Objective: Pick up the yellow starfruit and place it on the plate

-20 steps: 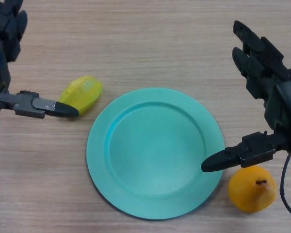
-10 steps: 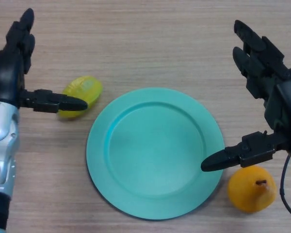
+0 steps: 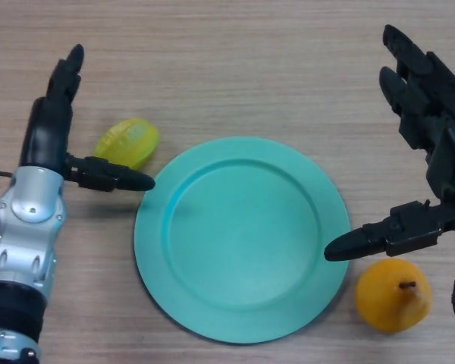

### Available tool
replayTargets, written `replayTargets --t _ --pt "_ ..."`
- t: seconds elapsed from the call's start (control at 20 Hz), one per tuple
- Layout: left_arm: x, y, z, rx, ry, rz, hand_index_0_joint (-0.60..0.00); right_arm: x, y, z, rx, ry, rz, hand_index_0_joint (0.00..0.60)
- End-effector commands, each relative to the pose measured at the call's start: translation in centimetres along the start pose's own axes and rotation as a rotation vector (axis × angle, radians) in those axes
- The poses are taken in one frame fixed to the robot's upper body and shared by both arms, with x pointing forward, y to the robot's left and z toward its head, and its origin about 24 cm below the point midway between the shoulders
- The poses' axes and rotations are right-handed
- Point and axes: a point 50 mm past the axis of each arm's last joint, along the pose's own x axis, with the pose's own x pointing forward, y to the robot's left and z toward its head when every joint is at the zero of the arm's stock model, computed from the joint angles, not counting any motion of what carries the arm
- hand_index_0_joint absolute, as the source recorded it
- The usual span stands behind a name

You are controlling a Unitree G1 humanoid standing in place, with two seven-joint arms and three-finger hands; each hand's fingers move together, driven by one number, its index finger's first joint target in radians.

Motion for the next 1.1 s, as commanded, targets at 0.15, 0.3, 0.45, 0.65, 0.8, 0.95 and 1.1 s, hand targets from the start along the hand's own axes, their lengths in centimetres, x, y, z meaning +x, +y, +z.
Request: replayTargets --t 0.15,0.3,0.45,0.65,0.8,0.95,1.1 --pt "1.3 1.7 3.9 0.016 -0.226 0.101 0.000 -0.2 -0.9 3.2 -0.010 -0.236 -0.047 0.000" --pt "1.2 1.4 3.5 0.020 -0.216 0.085 0.000 -0.2 -0.9 3.3 -0.011 -0.239 -0.047 0.000" --pt "1.2 1.4 3.7 0.066 -0.278 0.109 -0.049 -0.3 -0.7 3.3 -0.008 -0.235 -0.043 0.000" --pt "1.1 1.2 3.3 0.104 -0.291 0.099 -0.542 -0.3 -0.6 3.4 -0.008 -0.231 -0.040 0.000" --pt "0.8 1.0 3.1 0.138 -0.298 0.086 -0.600 -0.3 -0.5 3.6 0.000 -0.233 -0.039 0.000" --pt "0.3 1.2 3.1 0.121 -0.305 0.073 -0.600 -0.8 -0.4 3.7 -0.017 -0.232 -0.021 0.000" --pt "0.1 2.1 3.3 0.123 -0.300 0.100 -0.600 -0.9 -0.3 3.9 -0.011 -0.238 -0.017 0.000"
